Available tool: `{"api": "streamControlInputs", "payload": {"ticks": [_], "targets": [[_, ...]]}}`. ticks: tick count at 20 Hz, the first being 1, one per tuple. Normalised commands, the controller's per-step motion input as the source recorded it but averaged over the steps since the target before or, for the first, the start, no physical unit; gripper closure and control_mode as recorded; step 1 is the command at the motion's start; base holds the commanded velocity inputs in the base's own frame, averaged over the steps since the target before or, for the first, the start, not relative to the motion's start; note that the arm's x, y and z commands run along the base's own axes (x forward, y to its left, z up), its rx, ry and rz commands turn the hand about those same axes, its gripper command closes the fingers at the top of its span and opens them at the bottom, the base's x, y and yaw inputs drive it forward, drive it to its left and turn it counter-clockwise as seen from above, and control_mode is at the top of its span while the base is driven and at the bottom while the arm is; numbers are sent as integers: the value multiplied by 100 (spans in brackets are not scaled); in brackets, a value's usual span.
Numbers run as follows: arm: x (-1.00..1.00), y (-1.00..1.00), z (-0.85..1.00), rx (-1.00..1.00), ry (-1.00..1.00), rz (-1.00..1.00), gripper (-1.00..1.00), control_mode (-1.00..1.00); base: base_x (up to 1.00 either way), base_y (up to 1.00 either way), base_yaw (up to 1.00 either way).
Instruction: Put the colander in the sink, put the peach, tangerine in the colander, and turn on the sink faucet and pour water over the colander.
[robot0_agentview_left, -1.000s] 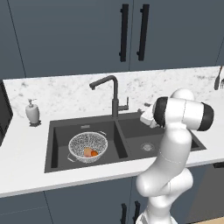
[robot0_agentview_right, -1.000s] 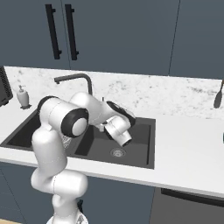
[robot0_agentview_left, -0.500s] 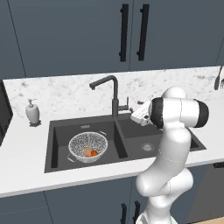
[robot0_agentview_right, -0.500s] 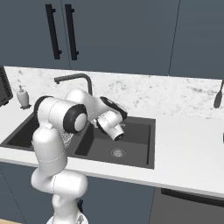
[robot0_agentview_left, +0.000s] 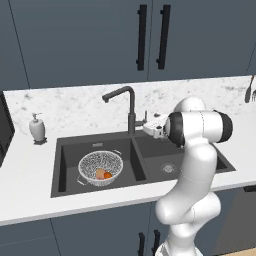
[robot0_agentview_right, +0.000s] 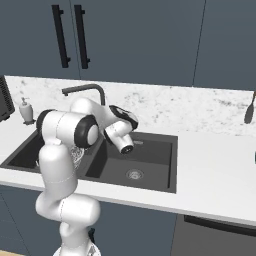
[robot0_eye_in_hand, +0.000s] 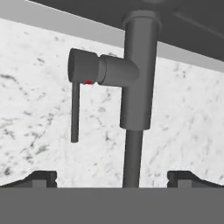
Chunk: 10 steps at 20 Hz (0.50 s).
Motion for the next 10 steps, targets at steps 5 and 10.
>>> {"api": "streamControlInputs", "payload": {"ticks": [5, 10], "targets": [[32, -41, 0, 0, 12, -10, -100, -100, 0, 0, 0], [18, -2, -3, 0, 1, -9, -100, -100, 0, 0, 0]]}}
